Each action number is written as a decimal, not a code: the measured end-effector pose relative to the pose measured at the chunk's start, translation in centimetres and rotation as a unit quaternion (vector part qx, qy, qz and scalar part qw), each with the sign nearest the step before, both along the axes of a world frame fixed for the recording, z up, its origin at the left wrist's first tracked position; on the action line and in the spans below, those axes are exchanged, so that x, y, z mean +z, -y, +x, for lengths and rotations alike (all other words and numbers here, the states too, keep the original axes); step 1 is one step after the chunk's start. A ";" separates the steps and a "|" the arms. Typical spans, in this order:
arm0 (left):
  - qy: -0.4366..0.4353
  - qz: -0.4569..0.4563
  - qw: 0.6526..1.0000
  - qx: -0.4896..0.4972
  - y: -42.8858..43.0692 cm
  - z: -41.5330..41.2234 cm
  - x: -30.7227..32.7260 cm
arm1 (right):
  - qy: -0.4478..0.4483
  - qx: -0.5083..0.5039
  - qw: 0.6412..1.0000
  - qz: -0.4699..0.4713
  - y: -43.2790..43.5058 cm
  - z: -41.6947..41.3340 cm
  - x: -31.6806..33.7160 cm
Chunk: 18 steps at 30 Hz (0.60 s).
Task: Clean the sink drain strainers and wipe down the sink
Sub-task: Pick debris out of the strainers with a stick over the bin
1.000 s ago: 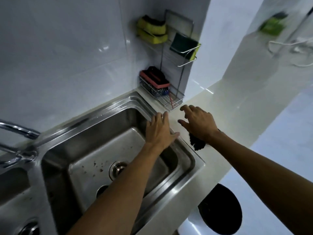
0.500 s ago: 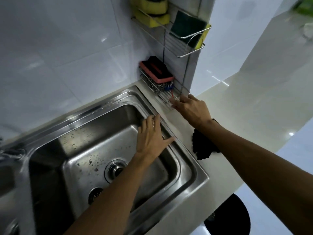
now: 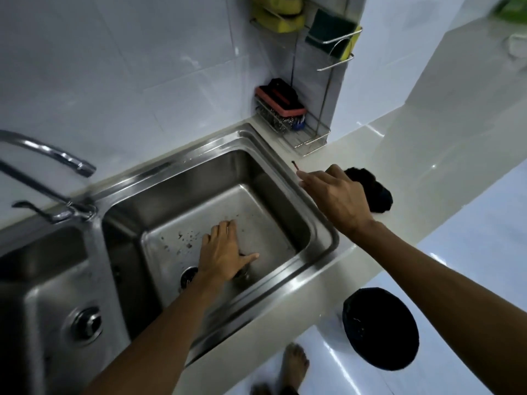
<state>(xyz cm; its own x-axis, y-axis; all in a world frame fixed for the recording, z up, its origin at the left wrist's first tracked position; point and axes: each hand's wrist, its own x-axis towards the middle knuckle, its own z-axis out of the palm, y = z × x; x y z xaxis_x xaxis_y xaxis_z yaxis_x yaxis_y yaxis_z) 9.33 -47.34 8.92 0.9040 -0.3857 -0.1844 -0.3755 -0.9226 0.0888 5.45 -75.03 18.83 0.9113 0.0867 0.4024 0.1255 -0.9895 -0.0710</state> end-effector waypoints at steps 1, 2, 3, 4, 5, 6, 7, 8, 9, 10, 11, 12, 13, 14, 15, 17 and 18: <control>-0.012 0.009 1.000 -0.001 -1.2 -0.6 -0.6 | 0.003 0.008 1.000 0.015 -1.4 -1.2 -0.4; -0.022 0.018 1.000 -0.003 -2.3 -1.2 -1.2 | 0.008 0.015 0.999 0.029 -2.8 -2.4 -0.9; -0.029 0.029 0.999 -0.005 -3.3 -1.6 -1.9 | 0.014 0.020 0.999 0.042 -4.3 -3.5 -1.6; -0.038 0.041 0.998 -0.009 -4.0 -1.8 -2.5 | 0.011 0.024 0.998 0.053 -5.5 -4.4 -2.3; -0.048 0.054 0.997 -0.016 -4.6 -1.9 -3.2 | -0.007 0.025 0.997 0.068 -6.8 -5.3 -3.2; -0.056 0.066 0.996 -0.026 -5.0 -1.8 -3.9 | -0.030 0.020 0.996 0.085 -7.9 -6.0 -4.2; -0.066 0.073 0.995 -0.035 -5.3 -1.5 -4.8 | -0.051 0.010 0.993 0.106 -8.9 -6.7 -5.2; -0.075 0.073 0.994 -0.039 -5.4 -1.3 -5.7 | -0.063 -0.003 0.990 0.128 -9.8 -7.4 -6.1; -0.084 0.070 0.993 -0.045 -5.3 -0.9 -6.4 | -0.068 -0.015 0.986 0.150 -10.3 -7.9 -6.9; -0.092 0.069 0.992 -0.054 -5.1 -0.5 -7.3 | -0.073 -0.026 0.982 0.171 -10.8 -8.3 -7.7; -0.098 0.069 0.991 -0.065 -4.9 -0.2 -8.3 | -0.080 -0.035 0.978 0.188 -11.1 -8.6 -8.4; -0.108 0.066 0.989 -0.079 -4.6 0.2 -9.3 | -0.086 -0.042 0.975 0.202 -11.2 -8.7 -9.0; -0.124 0.062 0.986 -0.089 -4.3 0.5 -10.2 | -0.091 -0.050 0.971 0.215 -11.2 -8.8 -9.5; -0.143 0.055 0.984 -0.091 -4.1 0.8 -10.7 | -0.094 -0.057 0.967 0.229 -11.1 -8.8 -9.7; -0.159 0.046 0.983 -0.085 -3.8 1.2 -11.2 | -0.096 -0.063 0.963 0.243 -11.0 -8.8 -9.9; -0.163 0.012 0.985 -0.053 -3.2 1.6 -11.7 | -0.091 -0.068 0.958 0.262 -10.5 -8.8 -9.7; -0.152 -0.011 0.988 -0.032 -2.9 1.7 -11.4 | -0.083 -0.069 0.957 0.269 -10.2 -8.9 -9.4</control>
